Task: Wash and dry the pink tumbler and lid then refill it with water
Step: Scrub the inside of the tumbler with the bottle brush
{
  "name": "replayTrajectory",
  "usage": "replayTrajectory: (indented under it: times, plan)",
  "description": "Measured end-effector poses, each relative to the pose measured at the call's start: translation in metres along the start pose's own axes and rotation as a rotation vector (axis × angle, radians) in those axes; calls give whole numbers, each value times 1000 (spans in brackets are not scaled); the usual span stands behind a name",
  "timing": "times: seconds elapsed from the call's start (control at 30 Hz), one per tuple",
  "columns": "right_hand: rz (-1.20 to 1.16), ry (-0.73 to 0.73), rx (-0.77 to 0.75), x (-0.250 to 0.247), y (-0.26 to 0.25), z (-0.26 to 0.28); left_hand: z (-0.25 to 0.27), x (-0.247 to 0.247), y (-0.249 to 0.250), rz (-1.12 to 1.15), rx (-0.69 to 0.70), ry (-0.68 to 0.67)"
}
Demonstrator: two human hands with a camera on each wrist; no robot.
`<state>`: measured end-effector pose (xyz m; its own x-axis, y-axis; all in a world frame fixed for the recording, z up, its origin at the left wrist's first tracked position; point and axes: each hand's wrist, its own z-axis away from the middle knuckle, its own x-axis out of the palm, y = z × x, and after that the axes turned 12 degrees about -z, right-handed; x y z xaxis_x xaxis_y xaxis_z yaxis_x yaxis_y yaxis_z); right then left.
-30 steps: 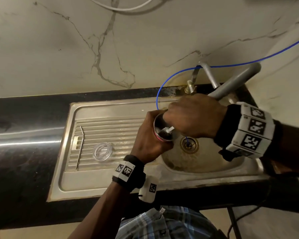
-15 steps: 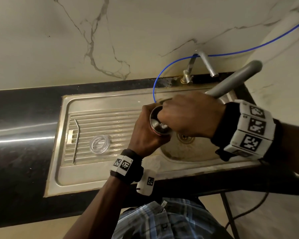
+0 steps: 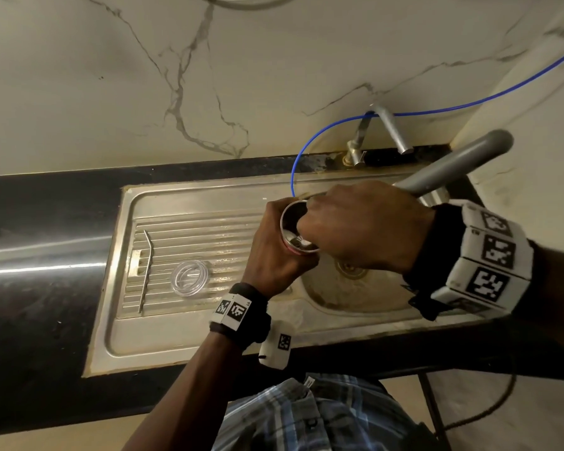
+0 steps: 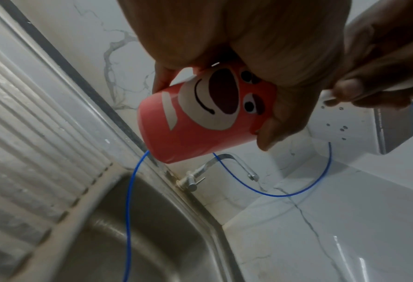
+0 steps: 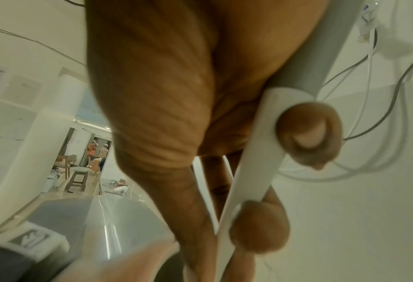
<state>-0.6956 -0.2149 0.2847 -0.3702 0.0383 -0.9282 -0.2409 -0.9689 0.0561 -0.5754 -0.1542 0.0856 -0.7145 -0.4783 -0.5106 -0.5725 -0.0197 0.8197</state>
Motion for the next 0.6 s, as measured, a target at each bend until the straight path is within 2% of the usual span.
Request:
replayTrajectory:
  times: [0.17,0.3,0.37,0.43,0.6]
  plan:
    - [3,-26,6,-31,6,5,3,3,-22,-51,-90,24]
    - [15,-74,-14,-29,-7,-3,-11,17,-27,-166,-104,-142]
    - [4,-43,-56,-15,-4,-15,-16,22,-27,-231,-120,-193]
    - [-39,-28,-41,-7,2,-19,-16,21,-24,-182,-127,-168]
    - [-37,22,-12,-28,12,-12,-3,9,-22,-36,-124,-12]
